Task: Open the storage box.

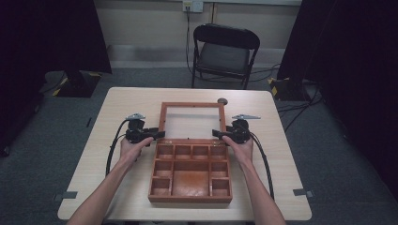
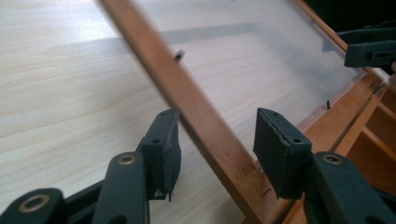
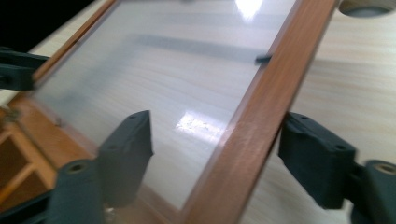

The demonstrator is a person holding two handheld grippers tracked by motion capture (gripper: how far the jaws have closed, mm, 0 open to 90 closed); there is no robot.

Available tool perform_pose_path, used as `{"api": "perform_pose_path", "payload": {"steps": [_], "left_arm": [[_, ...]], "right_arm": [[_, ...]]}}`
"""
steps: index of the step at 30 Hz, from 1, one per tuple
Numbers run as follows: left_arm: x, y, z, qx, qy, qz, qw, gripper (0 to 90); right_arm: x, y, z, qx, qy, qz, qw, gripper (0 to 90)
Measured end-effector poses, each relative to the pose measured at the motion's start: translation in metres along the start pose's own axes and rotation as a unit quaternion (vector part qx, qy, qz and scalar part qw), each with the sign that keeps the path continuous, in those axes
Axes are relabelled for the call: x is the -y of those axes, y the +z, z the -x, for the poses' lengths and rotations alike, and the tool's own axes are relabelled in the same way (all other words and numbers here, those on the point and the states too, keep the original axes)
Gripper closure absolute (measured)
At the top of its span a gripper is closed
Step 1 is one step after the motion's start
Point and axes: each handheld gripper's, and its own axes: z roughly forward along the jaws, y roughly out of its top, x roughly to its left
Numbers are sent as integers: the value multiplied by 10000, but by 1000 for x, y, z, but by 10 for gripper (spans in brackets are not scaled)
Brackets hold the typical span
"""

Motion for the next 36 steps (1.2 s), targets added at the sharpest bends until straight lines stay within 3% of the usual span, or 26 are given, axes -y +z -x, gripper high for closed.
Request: {"api": "perform_pose_path", "payload": {"steps": [2, 5, 7, 16, 21, 24, 26, 31, 33, 36], "left_arm": [[2, 1, -2, 41, -88, 49, 9999, 484], [3, 4, 2, -175, 166, -164, 9996, 460], [3, 5, 4, -176, 197, -165, 9995, 439], [2, -3, 7, -308, 282, -90, 9991, 385], [4, -21, 7, -366, 352, -119, 9986, 338], [7, -32, 7, -566, 517, -233, 9968, 330], [10, -40, 6, -595, 499, -206, 9968, 323], [21, -57, 9, -603, 557, -244, 9963, 288], [28, -64, 12, -674, 586, -323, 9955, 288], [36, -73, 15, -739, 674, -332, 9944, 288]], "right_arm": [[4, 2, 5, -159, 220, -17, 9996, 243], [7, 6, 10, -204, 477, -116, 9986, 225], [5, 2, 7, 69, 235, -51, 9997, 255], [3, -9, 6, -21, 200, 139, 9997, 247], [7, -22, 6, 32, 155, 173, 9997, 236], [9, -31, 7, 70, 104, 138, 9998, 220], [11, -39, 7, 109, 62, 139, 9998, 212], [16, -58, 7, 206, -24, 146, 9997, 203], [19, -69, 8, 368, -9, 267, 9990, 203], [23, -82, 11, 353, 17, 209, 9992, 180]]}}
